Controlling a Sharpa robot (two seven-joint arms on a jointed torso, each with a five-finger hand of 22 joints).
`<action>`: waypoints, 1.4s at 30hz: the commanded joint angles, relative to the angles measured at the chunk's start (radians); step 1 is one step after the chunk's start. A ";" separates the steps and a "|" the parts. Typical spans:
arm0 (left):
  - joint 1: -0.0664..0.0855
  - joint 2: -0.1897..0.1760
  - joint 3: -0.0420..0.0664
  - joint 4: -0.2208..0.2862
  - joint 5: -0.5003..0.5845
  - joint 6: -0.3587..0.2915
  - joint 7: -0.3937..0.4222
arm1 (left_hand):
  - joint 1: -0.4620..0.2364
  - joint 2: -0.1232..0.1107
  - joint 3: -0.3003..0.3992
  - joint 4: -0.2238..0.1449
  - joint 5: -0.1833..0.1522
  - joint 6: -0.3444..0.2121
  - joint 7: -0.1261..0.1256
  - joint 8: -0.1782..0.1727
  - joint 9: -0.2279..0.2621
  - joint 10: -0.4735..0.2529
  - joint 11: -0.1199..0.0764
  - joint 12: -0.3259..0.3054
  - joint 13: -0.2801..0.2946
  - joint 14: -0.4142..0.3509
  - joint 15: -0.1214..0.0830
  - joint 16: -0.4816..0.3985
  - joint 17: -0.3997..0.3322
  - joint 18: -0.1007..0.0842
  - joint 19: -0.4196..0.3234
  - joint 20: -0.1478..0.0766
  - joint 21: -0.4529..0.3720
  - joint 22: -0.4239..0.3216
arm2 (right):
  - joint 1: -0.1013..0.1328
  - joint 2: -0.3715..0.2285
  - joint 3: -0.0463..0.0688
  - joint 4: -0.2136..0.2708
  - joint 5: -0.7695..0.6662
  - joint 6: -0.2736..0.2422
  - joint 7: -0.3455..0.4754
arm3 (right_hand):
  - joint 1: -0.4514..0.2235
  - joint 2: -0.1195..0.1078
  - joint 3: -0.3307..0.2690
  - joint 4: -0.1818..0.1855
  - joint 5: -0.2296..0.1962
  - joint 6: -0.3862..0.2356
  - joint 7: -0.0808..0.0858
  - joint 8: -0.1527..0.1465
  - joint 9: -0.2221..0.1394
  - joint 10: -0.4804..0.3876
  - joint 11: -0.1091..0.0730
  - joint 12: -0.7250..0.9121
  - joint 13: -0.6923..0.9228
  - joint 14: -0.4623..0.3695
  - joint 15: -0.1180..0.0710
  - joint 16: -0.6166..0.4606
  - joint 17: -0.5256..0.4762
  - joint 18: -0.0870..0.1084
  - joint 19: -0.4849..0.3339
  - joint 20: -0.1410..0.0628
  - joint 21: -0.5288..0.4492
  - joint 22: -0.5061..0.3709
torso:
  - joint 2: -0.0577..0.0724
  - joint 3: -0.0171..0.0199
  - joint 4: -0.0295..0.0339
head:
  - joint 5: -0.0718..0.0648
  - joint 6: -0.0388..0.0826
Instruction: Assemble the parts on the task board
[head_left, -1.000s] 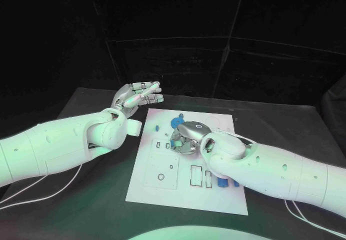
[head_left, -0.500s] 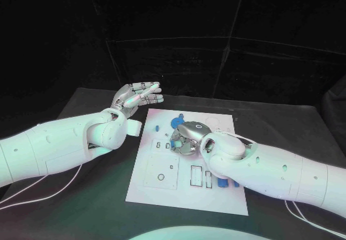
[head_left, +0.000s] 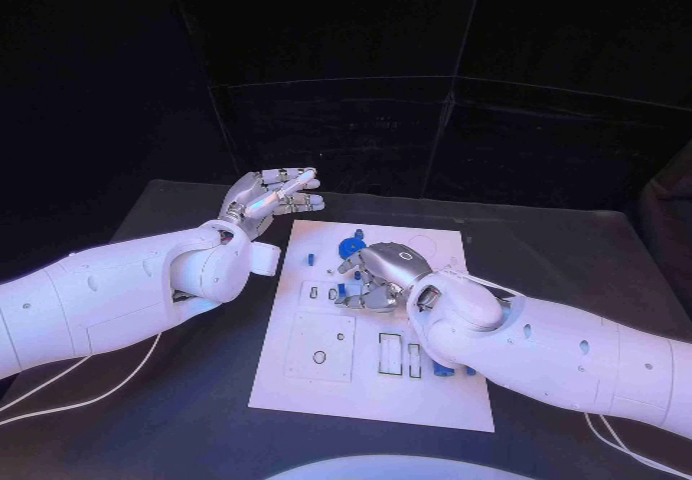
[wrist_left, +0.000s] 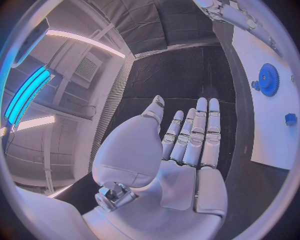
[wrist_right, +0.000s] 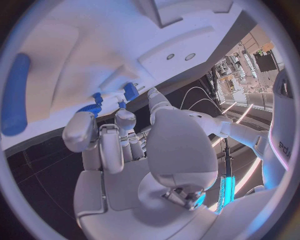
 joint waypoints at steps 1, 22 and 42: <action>0.002 0.000 0.001 0.000 -0.020 0.023 -0.022 | -0.006 0.007 -0.001 -0.008 -0.003 0.014 0.031 -0.003 0.002 0.017 -0.014 0.008 0.002 0.059 -0.015 0.031 0.018 0.017 0.045 -0.016 0.021 0.008 | 0.002 -0.032 0.002 0.040 0.022 -0.129 0.129 | 0.009 0.001 -0.004 0.007 -0.003 -0.004 0.000 0.006 0.001 0.000 0.004 0.002 -0.001 0.060 0.004 -0.005 0.065 -0.016 -0.002 0.007 -0.005 -0.002 | -0.002 -0.0002 -0.0024 | 0.004 0.002; 0.050 -0.004 0.001 0.031 -0.804 0.290 -0.788 | -0.155 0.038 -0.139 0.174 0.003 0.189 -0.126 0.256 0.100 0.309 -0.197 0.807 0.527 0.456 -0.203 1.301 1.288 -0.001 0.403 -0.211 0.575 0.375 | 0.156 -0.348 0.034 0.092 0.760 -0.069 0.532 | 0.102 0.079 0.012 -0.031 0.016 0.010 -0.009 0.048 0.003 -0.054 -0.004 -0.068 -0.073 0.033 -0.003 -0.090 -0.039 0.001 -0.047 0.001 -0.068 -0.108 | -0.035 0.0163 -0.0126 | 0.023 -0.005; 0.146 0.105 -0.027 0.015 -1.023 0.459 -1.061 | -0.234 0.050 -0.295 0.198 -0.003 0.143 -0.162 0.474 0.251 0.382 -0.230 1.068 0.836 0.493 -0.237 1.379 1.432 -0.069 0.514 -0.242 0.986 0.903 | 0.167 -0.330 0.035 0.032 0.768 -0.047 0.512 | 0.092 0.086 0.006 -0.029 0.025 0.014 -0.011 0.055 0.003 -0.053 -0.006 -0.072 -0.079 0.034 -0.005 -0.095 -0.045 0.001 -0.045 -0.001 -0.071 -0.110 | -0.039 0.0189 -0.0137 | 0.027 -0.020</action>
